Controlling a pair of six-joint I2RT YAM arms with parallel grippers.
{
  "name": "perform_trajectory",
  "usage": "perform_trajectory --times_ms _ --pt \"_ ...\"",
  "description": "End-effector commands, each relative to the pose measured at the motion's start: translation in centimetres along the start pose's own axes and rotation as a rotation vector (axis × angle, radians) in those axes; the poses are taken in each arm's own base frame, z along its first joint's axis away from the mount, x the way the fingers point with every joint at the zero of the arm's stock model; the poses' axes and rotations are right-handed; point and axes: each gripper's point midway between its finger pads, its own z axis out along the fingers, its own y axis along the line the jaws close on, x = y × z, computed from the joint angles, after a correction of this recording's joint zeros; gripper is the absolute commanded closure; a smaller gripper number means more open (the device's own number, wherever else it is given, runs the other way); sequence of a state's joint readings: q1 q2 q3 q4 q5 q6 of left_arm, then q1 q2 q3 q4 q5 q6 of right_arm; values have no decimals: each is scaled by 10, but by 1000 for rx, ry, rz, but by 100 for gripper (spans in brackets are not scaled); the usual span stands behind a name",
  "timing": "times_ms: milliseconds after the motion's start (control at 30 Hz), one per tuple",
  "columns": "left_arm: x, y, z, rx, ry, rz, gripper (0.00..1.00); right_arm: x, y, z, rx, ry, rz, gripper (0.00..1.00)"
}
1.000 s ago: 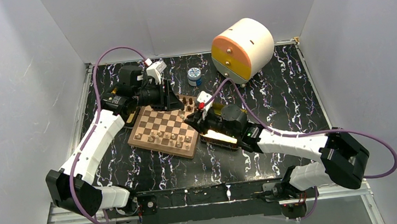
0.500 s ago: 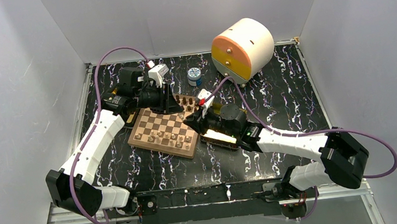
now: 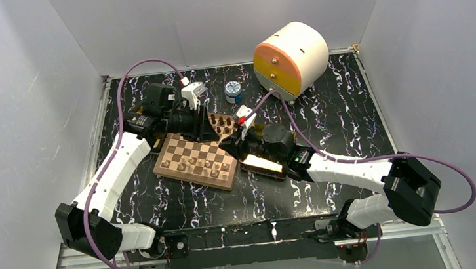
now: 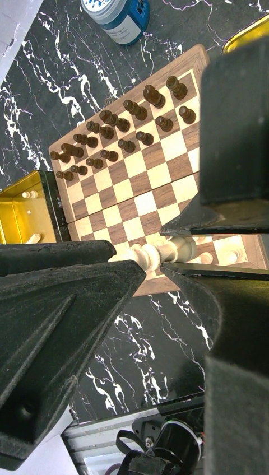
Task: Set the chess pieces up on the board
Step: Place the chess piece on the chessboard.
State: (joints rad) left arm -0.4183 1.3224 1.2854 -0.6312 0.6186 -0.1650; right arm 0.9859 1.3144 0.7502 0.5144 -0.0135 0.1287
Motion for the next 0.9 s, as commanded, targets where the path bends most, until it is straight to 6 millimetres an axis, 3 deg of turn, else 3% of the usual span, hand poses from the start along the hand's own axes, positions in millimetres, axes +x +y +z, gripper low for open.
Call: perform_trajectory --times_ms 0,333,533,700,733,867 --pt "6 -9 -1 35 20 22 65 -33 5 5 -6 -75 6 97" --pt "9 -8 1 19 32 32 78 -32 5 5 -6 -71 17 96" --pt "12 -8 1 9 45 40 77 -31 5 5 -5 -67 23 96" --pt "13 -10 1 10 48 43 83 -30 5 5 -5 -64 27 94" --pt "13 -9 1 7 47 42 83 -30 5 6 -4 -63 28 91" --pt "10 -7 -3 -33 37 34 84 -30 0 4 27 -56 39 59"
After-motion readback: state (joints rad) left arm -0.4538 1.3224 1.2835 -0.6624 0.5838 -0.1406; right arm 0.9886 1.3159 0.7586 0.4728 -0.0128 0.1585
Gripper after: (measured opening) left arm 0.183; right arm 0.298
